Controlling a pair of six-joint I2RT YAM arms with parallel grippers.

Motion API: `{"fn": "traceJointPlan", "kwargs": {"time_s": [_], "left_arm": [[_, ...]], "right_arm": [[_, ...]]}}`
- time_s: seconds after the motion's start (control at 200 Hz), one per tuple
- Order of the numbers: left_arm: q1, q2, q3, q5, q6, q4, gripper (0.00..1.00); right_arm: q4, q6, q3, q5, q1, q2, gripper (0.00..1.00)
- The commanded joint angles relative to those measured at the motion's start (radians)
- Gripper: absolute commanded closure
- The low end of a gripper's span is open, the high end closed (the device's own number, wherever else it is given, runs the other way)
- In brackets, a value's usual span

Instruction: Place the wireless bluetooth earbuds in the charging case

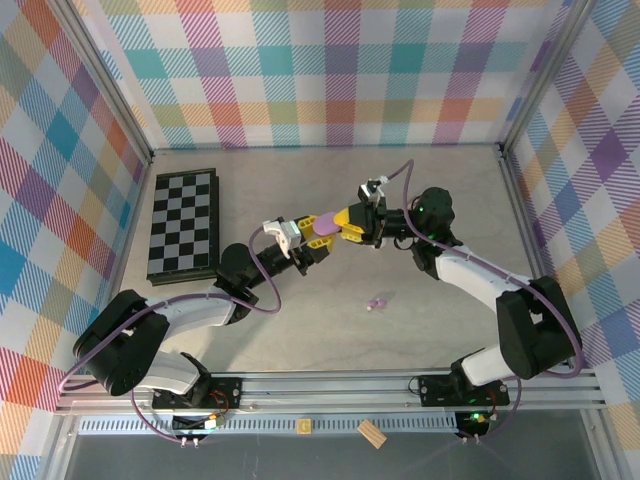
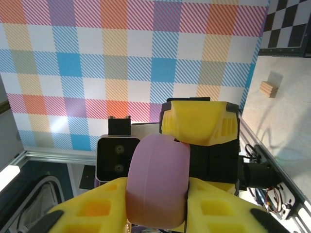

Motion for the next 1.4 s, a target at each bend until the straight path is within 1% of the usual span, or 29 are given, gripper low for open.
{"fn": "traceJointPlan", "kwargs": {"time_s": [0.0,0.01,0.025,0.1,0.11,0.17,0.265,0.395,0.47,0.52,0.57,0.605,0.675,0.725,0.795,0.885,1.01,1.16,1.305,1.395], "left_arm": [[0.005,-0.018,0.007,0.055,-0.003,0.061,0.63],[0.006,-0.019,0.005,0.056,0.0,0.056,0.63],[0.006,-0.022,0.002,0.057,0.002,0.048,0.63],[0.009,-0.038,-0.008,0.071,0.025,-0.005,0.62],[0.009,-0.041,-0.01,0.074,0.027,-0.012,0.62],[0.012,-0.06,-0.017,0.091,0.03,-0.054,0.62],[0.02,-0.096,-0.03,0.123,0.026,-0.108,0.61],[0.024,-0.144,-0.042,0.158,0.031,-0.193,0.61],[0.026,-0.175,-0.044,0.176,0.034,-0.25,0.61],[0.028,-0.196,-0.04,0.193,0.04,-0.294,0.61],[0.028,-0.21,-0.034,0.212,0.046,-0.34,0.61],[0.028,-0.215,-0.028,0.225,0.053,-0.37,0.61],[0.028,-0.213,-0.024,0.254,0.062,-0.398,0.61],[0.029,-0.208,-0.024,0.266,0.061,-0.403,0.61],[0.029,-0.208,-0.017,0.278,0.059,-0.412,0.61],[0.03,-0.208,-0.008,0.29,0.061,-0.427,0.61],[0.029,-0.207,0.003,0.305,0.074,-0.449,0.61],[0.029,-0.205,0.006,0.315,0.067,-0.439,0.61],[0.029,-0.209,0.011,0.32,0.061,-0.435,0.61],[0.029,-0.206,0.013,0.325,0.058,-0.427,0.61]], "right_arm": [[-0.213,-0.184,0.026,0.019,0.006,-0.049,0.55],[-0.225,-0.199,0.03,0.021,0.005,-0.055,0.52],[-0.294,-0.238,0.039,0.024,0.004,-0.066,0.47],[-0.492,-0.396,0.076,0.056,-0.001,-0.111,0.34],[-0.498,-0.406,0.079,0.059,-0.001,-0.114,0.33],[-0.702,-0.548,0.126,0.103,-0.005,-0.143,0.26],[-0.941,-0.737,0.198,0.166,-0.008,-0.171,0.18],[-1.165,-1.026,0.277,0.27,-0.006,-0.216,0.12],[-1.244,-1.251,0.294,0.337,0.008,-0.257,0.09],[-1.295,-1.382,0.299,0.411,0.022,-0.281,0.09],[-1.295,-1.487,0.278,0.456,0.032,-0.314,0.09],[-1.256,-1.532,0.241,0.461,0.036,-0.345,0.1],[-1.183,-1.651,0.182,0.421,0.047,-0.395,0.09],[-1.18,-1.747,0.167,0.413,0.067,-0.411,0.07],[-1.202,-1.851,0.158,0.439,0.106,-0.419,0.05],[-1.212,-1.92,0.152,0.468,0.154,-0.415,0.04],[-1.193,-1.93,0.157,0.479,0.192,-0.388,0.04],[-1.182,-1.94,0.164,0.539,0.195,-0.353,0.04],[-1.195,-1.957,0.178,0.542,0.196,-0.327,0.04],[-1.186,-1.942,0.183,0.571,0.194,-0.315,0.04]]}}
